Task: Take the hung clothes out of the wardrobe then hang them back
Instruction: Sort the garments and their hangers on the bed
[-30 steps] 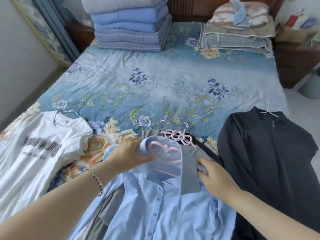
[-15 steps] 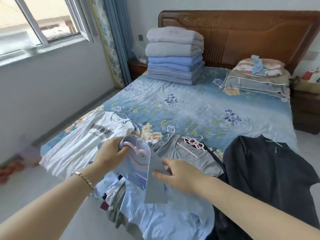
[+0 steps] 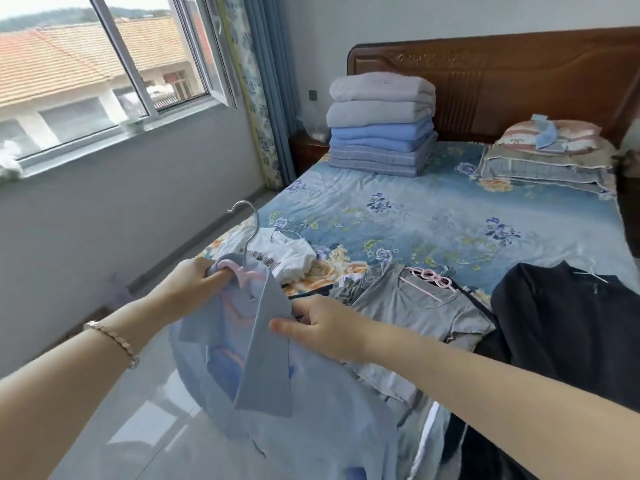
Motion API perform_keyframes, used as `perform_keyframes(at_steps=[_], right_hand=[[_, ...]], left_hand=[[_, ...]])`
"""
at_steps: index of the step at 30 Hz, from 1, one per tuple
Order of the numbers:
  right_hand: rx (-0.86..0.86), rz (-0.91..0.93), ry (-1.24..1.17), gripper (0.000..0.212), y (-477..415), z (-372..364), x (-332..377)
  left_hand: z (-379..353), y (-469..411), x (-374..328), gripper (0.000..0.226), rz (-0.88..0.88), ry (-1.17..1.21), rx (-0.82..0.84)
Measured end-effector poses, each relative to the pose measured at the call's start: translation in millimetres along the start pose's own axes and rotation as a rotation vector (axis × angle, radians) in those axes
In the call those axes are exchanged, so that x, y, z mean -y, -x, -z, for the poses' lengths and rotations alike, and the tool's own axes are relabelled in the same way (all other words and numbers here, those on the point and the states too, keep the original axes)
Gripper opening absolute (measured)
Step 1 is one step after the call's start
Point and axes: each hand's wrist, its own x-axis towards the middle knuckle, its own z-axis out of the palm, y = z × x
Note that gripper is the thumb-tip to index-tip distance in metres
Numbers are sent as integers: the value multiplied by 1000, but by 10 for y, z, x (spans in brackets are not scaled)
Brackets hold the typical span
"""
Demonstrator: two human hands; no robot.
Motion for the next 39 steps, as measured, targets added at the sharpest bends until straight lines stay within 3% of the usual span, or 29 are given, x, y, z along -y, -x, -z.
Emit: perform_keyframes(at_steps=[3,8,15,20,28,32,39], right_hand=[[-40,-86,139,30,-58,-143,-162],[-90,-271,350,23,71,-176,-555],[-239,-524,95,23,275,68,-1357],[-427,-750,51,23,329,669,-2454],[-569,-1062,189,25,-116,1846,-4436],[-524,-1169,329,27,-505,2295,-5402],[-411,-1218,407,37,-1188,2633,-6646]], left_hand=[[-224,-45,207,61,-8,26,20],[-770,-113,290,30,-75,107,78],[-1423,-519,275,54,-172,149,118],[-1961,-1081,81,42,-199,102,183],[-3252,-2654,-486,48,-200,42,227],[-3983,-3170,-545,57,-149,-9,260],[-4920,-3687,-590,41,-80,-21,360]])
